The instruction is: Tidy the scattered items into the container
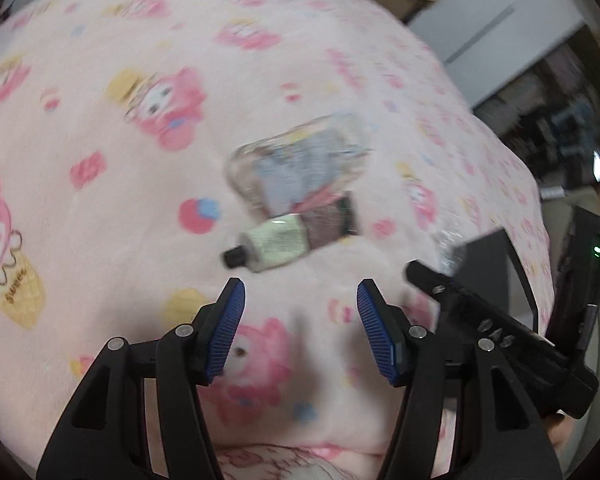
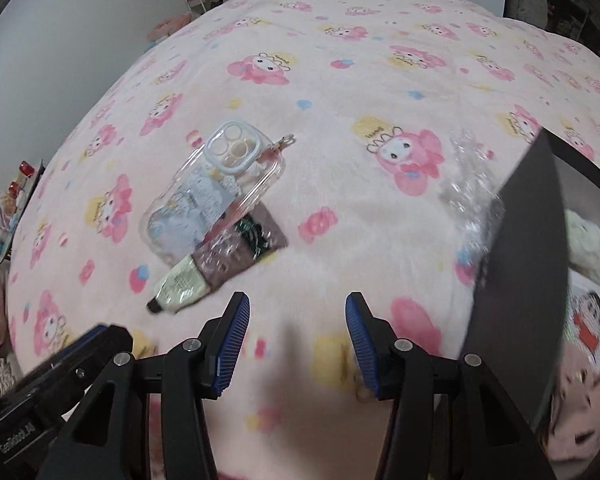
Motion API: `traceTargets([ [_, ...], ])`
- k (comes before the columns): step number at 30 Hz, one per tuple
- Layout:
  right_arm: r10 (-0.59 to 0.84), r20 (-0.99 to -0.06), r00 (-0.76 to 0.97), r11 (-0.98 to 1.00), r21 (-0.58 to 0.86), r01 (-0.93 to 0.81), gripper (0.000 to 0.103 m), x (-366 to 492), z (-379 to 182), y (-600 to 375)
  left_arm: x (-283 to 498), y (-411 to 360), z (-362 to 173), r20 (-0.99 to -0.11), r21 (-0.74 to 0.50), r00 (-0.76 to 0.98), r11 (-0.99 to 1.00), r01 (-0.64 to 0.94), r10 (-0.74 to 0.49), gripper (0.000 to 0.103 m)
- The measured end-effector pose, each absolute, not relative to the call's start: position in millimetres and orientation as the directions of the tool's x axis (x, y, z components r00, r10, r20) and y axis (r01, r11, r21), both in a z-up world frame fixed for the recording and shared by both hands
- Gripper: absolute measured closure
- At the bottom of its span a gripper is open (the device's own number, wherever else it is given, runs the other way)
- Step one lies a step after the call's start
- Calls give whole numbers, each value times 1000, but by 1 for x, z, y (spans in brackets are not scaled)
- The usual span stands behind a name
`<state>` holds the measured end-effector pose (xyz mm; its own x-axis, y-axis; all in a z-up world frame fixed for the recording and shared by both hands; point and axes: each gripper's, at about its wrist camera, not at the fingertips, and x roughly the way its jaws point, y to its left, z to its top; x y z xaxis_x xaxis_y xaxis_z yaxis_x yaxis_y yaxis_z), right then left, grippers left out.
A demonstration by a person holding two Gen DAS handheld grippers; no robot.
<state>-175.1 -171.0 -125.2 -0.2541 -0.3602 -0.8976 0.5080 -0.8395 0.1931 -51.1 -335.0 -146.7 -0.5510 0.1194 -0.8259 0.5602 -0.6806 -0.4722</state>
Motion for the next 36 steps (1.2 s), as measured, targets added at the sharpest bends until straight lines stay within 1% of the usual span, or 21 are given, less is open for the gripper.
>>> traceTargets([
  [2,-361,-897,-256,-840,194,507,57,-188,-132,-180,-52,-349,-164,-830,-489,-543,-632,600,127,43],
  [4,-355,-899,-255,-838,186,512,54,-199,-141,-191,-52,-357,-176,-831,-506,-537,-595,624,143,43],
  [7,-348,-907,-235,-839,190,510,53,-212,-158,-203,-53,-360,-193,-822,-540,-538,-559,630,187,43],
  [9,-364,-907,-212,-835,217,506,53,-219,-168,-210,-55,-360,-200,-801,-579,-553,-532,617,230,45],
  [11,-375,-904,-207,-835,232,499,51,-223,-175,-214,-58,-360,-204,-782,-608,-566,-521,599,261,45],
  [12,-378,-902,-207,-835,235,498,48,-225,-177,-215,-58,-360,-205,-775,-617,-571,-515,595,270,45],
  [13,-385,-899,-211,-833,240,498,47,-226,-180,-217,-59,-360,-206,-773,-621,-571,-509,596,275,45],
  [19,-451,-877,-165,-805,321,498,47,-236,-185,-217,-64,-361,-210,-763,-640,-571,-481,599,303,45],
  [20,-468,-870,-152,-799,344,492,47,-238,-184,-215,-63,-361,-208,-761,-642,-576,-480,598,299,46],
  [22,-503,-856,-121,-782,391,486,47,-238,-180,-213,-60,-362,-207,-760,-643,-582,-471,604,291,55],
  [24,-538,-836,-104,-761,429,487,47,-234,-173,-211,-57,-364,-206,-754,-648,-594,-460,607,279,60],
  [26,-547,-828,-123,-758,428,492,47,-231,-167,-212,-54,-365,-206,-746,-658,-603,-451,603,281,61],
  [29,-487,-861,-147,-777,351,522,47,-230,-172,-220,-56,-364,-209,-753,-652,-591,-449,611,290,60],
  [30,-468,-873,-138,-780,335,529,46,-231,-177,-223,-56,-366,-211,-752,-654,-591,-447,610,293,60],
  [31,-462,-878,-127,-777,331,535,38,-231,-181,-225,-56,-368,-213,-753,-653,-588,-446,612,297,60],
  [33,-480,-871,-108,-762,352,544,32,-229,-186,-227,-59,-369,-217,-759,-648,-576,-443,619,305,59],
  [36,-513,-856,-62,-731,398,555,31,-225,-188,-229,-60,-370,-216,-752,-656,-583,-444,611,308,57],
])
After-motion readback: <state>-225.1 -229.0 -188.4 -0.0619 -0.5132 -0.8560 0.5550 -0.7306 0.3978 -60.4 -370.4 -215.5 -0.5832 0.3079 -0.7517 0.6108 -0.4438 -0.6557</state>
